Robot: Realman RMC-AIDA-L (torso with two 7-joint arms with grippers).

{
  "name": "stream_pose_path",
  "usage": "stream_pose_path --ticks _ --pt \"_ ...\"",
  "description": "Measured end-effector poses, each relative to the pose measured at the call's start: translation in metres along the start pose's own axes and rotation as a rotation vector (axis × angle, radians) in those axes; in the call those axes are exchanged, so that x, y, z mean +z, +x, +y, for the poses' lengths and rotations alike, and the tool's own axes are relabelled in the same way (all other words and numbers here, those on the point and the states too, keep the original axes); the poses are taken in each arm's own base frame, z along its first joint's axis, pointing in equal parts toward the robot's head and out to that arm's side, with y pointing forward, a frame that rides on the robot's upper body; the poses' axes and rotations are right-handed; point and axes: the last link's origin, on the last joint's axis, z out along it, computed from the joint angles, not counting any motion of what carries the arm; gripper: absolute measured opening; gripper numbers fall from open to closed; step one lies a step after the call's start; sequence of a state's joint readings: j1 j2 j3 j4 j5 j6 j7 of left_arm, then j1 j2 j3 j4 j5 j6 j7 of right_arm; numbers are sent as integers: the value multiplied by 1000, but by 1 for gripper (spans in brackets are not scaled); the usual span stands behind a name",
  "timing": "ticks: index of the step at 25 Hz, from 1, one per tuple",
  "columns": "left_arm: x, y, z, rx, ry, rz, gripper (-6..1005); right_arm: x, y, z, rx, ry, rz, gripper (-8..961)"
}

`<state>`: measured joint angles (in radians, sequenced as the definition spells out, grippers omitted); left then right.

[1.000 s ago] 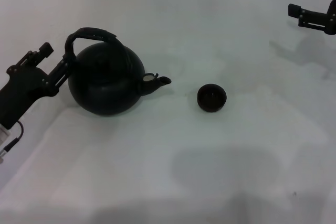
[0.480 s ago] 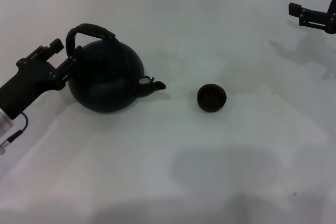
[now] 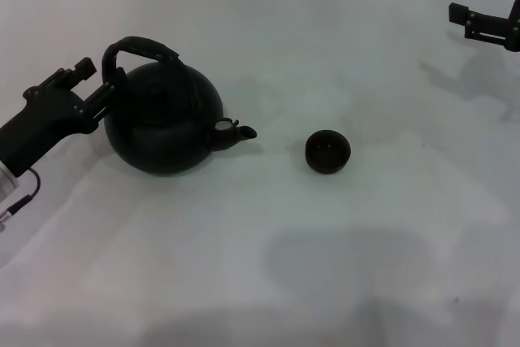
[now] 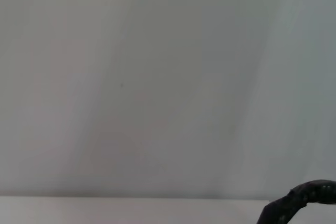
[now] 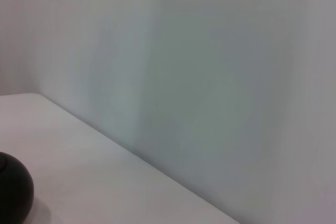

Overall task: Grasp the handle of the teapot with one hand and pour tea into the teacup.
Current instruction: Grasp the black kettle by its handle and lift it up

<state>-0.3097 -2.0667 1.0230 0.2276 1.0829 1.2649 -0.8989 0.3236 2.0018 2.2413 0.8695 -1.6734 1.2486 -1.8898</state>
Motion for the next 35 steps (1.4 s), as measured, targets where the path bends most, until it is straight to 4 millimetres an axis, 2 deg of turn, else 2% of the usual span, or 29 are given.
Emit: stream_pose_path --ticks 8,20,27,32,35 --pt "7 2 -4 0 -15 -64 570 1 0 1 -3 -8 1 830" --pt "10 9 -6 29 -17 -56 469 1 1 0 0 6 5 829" --pt "10 10 -6 30 -15 -52 260 1 1 -1 1 9 7 829" --pt "12 12 -6 35 -18 -49 168 1 4 0 8 9 10 828" --pt "15 19 -7 42 -20 -41 167 0 6 1 7 9 13 828"
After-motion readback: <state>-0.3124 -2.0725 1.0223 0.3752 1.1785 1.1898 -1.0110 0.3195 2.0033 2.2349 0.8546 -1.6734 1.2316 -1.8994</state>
